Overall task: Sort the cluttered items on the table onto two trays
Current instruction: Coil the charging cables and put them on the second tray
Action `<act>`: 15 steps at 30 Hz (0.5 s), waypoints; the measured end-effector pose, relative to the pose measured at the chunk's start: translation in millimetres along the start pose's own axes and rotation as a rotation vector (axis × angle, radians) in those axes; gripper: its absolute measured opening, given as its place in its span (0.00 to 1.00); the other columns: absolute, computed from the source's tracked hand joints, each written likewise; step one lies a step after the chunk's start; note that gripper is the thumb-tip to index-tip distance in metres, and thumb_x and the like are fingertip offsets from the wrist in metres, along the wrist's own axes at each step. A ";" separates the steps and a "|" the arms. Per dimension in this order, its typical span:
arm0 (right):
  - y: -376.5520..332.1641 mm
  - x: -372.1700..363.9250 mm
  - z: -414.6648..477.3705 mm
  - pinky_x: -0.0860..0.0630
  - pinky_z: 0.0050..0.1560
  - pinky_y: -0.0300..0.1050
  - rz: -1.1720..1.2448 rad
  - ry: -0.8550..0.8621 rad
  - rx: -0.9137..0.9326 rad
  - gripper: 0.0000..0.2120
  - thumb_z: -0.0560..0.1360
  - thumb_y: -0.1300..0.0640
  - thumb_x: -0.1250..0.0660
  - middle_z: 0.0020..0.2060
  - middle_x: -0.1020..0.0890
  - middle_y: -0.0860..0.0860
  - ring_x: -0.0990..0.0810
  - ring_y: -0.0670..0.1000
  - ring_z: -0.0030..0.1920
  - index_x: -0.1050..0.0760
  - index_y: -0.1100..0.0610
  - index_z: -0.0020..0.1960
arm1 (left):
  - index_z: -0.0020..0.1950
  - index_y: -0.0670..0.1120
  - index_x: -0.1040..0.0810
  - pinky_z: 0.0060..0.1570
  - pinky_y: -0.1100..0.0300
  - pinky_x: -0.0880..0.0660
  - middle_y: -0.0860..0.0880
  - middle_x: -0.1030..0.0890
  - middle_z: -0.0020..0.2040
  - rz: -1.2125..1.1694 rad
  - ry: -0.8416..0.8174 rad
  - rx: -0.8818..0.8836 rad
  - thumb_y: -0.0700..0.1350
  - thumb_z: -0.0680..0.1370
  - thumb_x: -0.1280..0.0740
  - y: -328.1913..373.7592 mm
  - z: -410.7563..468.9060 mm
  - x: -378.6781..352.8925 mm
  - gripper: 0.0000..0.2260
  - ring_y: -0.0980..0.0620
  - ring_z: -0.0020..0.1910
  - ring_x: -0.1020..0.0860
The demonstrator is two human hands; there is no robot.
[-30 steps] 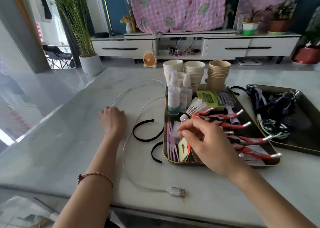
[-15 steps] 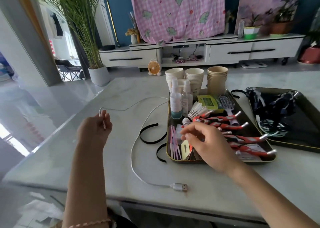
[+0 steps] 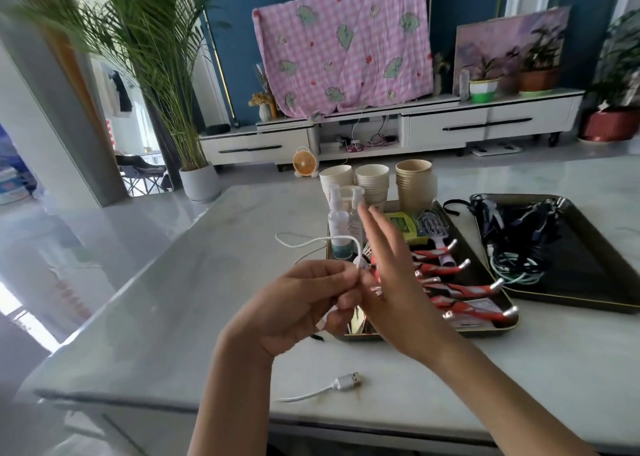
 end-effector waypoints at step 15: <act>1.6 -14.9 8.8 0.26 0.44 0.33 0.311 -0.045 -0.136 0.05 0.79 0.56 0.40 0.37 0.21 0.43 0.22 0.38 0.41 0.27 0.49 0.47 | 0.37 0.41 0.20 0.27 0.65 0.27 0.53 0.29 0.27 -0.496 0.162 -0.200 0.40 0.68 0.31 51.7 -11.1 21.1 0.02 0.57 0.25 0.29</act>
Point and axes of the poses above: each hand's wrist, its own z-axis towards the middle knuckle, its own x-axis out of the back of the hand, y = z × x, the point moved 4 cm from there along z, towards the middle knuckle
